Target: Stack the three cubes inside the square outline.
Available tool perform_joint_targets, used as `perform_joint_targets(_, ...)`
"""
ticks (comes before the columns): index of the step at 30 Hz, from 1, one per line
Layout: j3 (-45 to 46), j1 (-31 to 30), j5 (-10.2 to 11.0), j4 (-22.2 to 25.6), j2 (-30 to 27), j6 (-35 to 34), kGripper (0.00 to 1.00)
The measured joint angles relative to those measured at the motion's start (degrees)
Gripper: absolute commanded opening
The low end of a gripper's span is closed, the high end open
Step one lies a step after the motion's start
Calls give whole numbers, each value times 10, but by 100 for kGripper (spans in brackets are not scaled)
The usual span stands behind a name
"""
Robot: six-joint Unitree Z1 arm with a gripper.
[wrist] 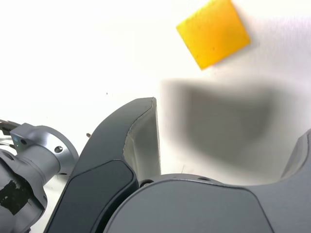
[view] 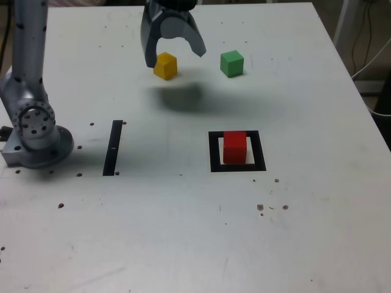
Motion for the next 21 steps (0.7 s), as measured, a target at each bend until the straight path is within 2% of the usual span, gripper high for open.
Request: perform_joint_targets(21, -57, 95, 4, 6, 50, 37, 100)
